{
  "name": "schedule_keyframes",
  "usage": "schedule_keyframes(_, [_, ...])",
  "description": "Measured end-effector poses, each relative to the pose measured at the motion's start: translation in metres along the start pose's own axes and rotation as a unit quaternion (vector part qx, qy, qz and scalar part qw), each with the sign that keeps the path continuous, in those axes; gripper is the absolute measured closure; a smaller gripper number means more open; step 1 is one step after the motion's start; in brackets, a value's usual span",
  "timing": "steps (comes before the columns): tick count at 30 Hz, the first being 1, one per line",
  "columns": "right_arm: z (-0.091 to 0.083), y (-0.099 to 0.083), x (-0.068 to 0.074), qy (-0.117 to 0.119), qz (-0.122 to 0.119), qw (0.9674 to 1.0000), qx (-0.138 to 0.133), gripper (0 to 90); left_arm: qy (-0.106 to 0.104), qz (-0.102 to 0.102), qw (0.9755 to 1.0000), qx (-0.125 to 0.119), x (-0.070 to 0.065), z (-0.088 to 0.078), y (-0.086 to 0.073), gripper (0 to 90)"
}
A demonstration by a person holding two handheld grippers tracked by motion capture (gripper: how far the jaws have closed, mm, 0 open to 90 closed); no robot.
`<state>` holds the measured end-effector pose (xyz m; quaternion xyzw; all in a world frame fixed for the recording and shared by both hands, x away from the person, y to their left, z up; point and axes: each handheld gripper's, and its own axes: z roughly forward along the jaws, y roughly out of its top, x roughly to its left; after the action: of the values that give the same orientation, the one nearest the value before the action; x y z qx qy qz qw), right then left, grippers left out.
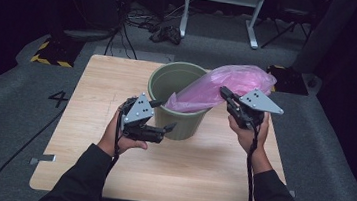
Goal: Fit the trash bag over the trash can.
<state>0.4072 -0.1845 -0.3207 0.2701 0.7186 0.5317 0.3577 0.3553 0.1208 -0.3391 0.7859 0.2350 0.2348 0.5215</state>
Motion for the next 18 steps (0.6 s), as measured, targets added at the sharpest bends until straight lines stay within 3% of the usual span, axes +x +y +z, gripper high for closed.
schedule_keyframes(7, [0.000, 0.004, 0.016, 0.052, -0.019, 0.9984, 0.013, 86.8, 0.002, 0.005, 1.0000, 0.005, -0.001, 0.008, 0.005, 22.6])
schedule_keyframes(11, [0.002, 0.006, 0.026, 0.062, -0.041, 0.9970, 0.021, 86.6, 0.002, 0.003, 1.0000, 0.007, 0.000, 0.011, 0.005, 23.8])
schedule_keyframes(14, [0.005, 0.007, 0.030, 0.071, -0.038, 0.9964, 0.026, 83.9, -0.001, 0.002, 1.0000, 0.005, 0.001, 0.011, 0.006, 26.0])
schedule_keyframes(18, [0.006, 0.008, 0.033, 0.098, -0.030, 0.9940, 0.037, 74.1, 0.000, 0.002, 1.0000, 0.007, 0.003, 0.009, 0.005, 26.3])
